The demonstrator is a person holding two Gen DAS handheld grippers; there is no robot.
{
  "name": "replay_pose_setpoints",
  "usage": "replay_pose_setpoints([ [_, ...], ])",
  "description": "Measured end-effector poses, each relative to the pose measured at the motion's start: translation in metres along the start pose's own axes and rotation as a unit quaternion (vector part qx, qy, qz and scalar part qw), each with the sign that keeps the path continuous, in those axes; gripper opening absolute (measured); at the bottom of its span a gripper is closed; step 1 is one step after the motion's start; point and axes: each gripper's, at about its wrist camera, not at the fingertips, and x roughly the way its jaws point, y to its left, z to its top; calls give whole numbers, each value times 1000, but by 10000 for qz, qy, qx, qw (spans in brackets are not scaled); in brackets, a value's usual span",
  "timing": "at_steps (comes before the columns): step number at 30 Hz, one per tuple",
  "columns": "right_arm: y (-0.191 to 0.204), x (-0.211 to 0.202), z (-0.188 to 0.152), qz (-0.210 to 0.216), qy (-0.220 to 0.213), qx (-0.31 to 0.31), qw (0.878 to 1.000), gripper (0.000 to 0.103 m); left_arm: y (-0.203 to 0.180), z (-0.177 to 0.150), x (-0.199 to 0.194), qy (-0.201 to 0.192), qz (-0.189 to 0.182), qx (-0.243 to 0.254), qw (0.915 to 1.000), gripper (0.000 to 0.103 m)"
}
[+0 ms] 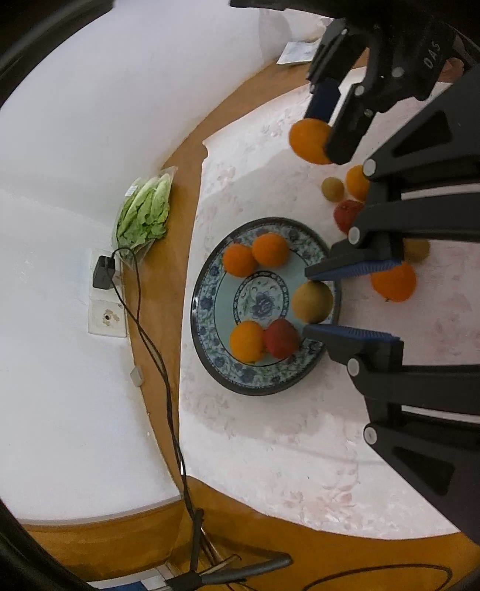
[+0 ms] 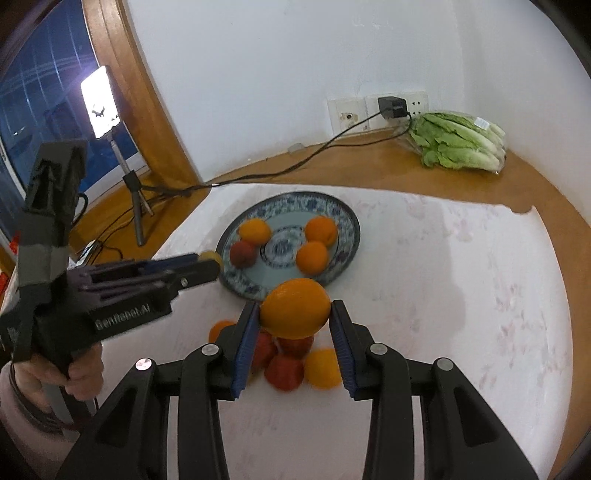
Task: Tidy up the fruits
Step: 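Carry the yellow-green fruit and orange over the blue-and-white plate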
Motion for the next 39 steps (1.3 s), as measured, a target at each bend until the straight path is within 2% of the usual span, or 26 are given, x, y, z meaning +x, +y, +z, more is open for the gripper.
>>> replay_pose_setpoints([
  [10, 7, 42, 12, 150, 240, -137, 9995, 40, 6, -2, 33, 129, 45, -90, 9999, 25],
  [17, 10, 59, 14, 72, 333, -321, 9989, 40, 13, -1, 47, 77, 98, -83, 9999, 25],
  [27, -6, 78, 16, -7, 416, -176, 9990, 40, 22, 1, 58, 2, 196, -112, 9997, 25],
  [33, -10, 81, 22, -125, 316, -138, 9993, 40, 22, 0, 59, -42, 188, -115, 9997, 25],
  [37, -20, 82, 23, -237, 240, 17, 9994, 40, 22, 0, 59, -51, 198, -69, 9998, 26],
  [39, -26, 85, 22, -161, 289, 162, 9993, 40, 22, 0, 59, -44, 193, -95, 9998, 26],
])
